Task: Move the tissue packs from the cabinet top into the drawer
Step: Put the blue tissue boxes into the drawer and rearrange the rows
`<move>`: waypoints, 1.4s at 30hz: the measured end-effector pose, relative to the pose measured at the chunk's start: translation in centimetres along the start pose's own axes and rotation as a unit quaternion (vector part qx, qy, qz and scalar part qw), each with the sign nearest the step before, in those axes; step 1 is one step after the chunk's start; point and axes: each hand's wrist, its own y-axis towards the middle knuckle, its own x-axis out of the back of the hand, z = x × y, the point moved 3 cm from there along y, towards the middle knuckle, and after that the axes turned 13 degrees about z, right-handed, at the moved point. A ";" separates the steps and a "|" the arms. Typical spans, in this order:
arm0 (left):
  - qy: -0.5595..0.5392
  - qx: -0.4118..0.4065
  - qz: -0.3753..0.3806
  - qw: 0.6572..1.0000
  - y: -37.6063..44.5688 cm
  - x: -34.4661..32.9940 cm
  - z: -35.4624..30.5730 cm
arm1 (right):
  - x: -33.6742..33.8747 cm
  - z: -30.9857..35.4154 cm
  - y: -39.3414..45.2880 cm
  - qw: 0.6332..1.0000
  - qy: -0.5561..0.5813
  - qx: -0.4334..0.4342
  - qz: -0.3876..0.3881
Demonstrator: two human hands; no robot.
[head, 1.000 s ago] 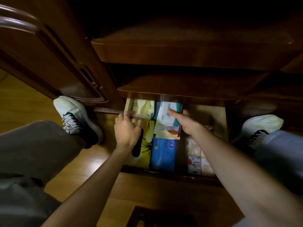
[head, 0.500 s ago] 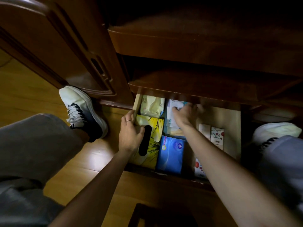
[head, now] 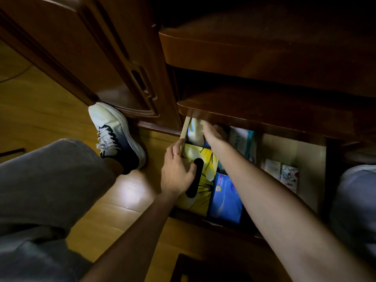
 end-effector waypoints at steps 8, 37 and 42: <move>0.004 0.011 -0.017 1.000 0.1 -0.3 -0.3 | 0.0 -0.8 0.9 0.992 -0.104 -0.043 -0.059; -0.048 0.093 -0.026 0.994 6.9 2.9 -4.9 | 4.0 -1.9 -2.4 0.991 0.125 0.056 0.009; -0.179 0.171 -0.098 0.964 5.8 3.9 -5.5 | 4.3 -2.0 -4.5 0.986 0.150 0.056 0.035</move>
